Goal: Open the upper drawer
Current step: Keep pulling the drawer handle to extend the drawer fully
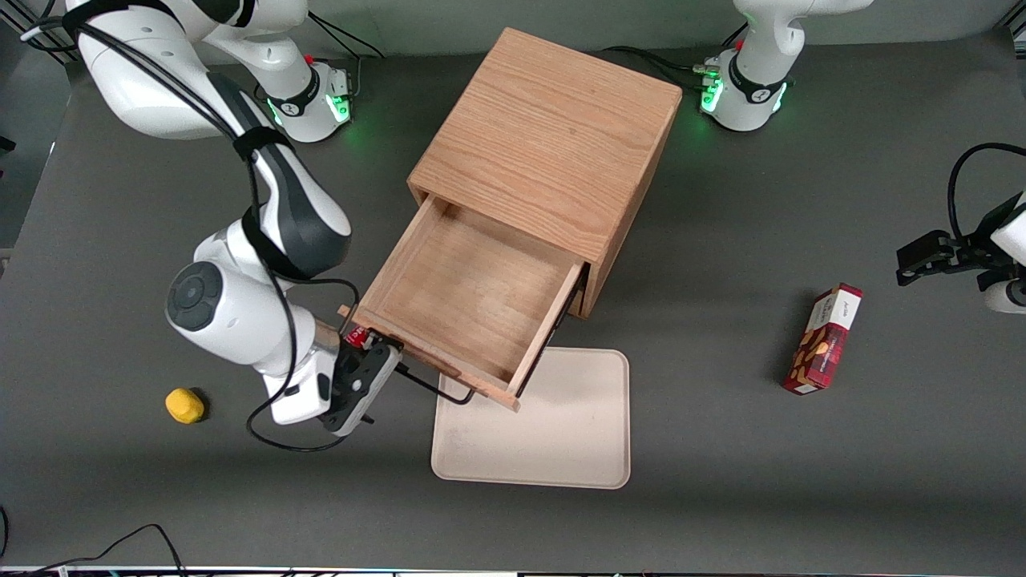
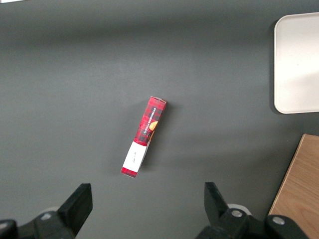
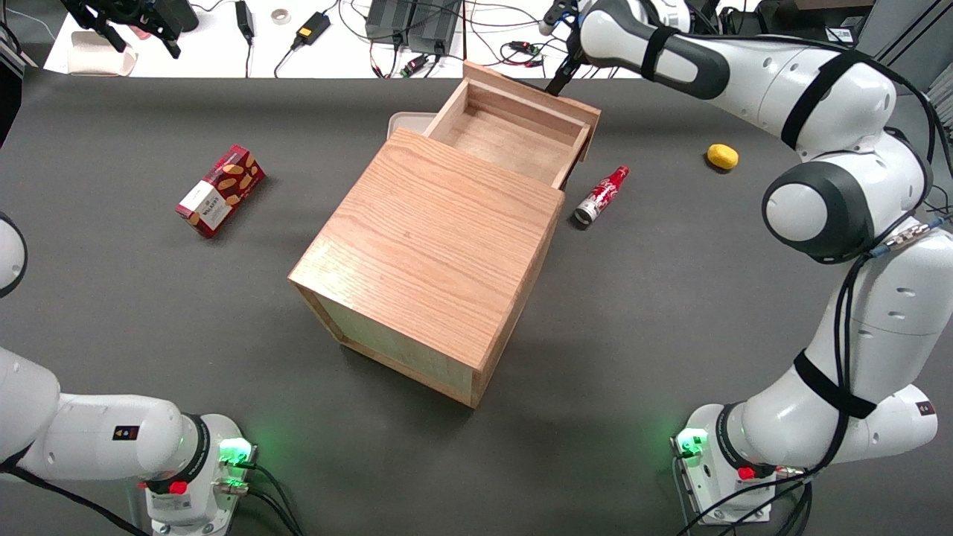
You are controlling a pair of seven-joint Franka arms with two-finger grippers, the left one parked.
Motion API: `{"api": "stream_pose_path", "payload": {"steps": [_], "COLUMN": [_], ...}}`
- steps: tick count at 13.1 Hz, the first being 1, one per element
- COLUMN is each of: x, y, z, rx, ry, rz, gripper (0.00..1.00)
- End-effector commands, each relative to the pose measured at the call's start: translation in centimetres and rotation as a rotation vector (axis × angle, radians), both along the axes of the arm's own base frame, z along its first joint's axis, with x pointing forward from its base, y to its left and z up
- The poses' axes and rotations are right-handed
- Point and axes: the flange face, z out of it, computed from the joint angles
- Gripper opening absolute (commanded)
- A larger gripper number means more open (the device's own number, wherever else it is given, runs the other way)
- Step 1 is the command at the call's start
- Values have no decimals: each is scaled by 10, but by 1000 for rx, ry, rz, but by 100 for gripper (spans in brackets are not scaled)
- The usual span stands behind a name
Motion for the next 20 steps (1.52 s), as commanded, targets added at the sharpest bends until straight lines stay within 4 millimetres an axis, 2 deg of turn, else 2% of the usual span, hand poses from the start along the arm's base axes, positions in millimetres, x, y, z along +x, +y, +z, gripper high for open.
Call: {"api": "stream_pose_path", "payload": {"steps": [1, 5, 8, 10, 12, 14, 16, 17, 18, 20], "x": [23, 36, 37, 32, 24, 19, 3, -7, -20, -61], "y": [-37, -44, -37, -26, -28, -32, -42, -62, -83, -113], "z": [1, 5, 21, 48, 85, 108, 128, 141, 145, 156], "rx": [49, 90, 101, 92, 47, 71, 117, 145, 142, 126], "ry": [0, -10, -34, -76, -145, -174, -146, -127, -90, 5], "rz": [-59, -92, -103, -93, -100, -158, -216, -271, -331, -511], "gripper": [100, 100, 100, 100, 100, 100, 100, 100, 100, 100]}}
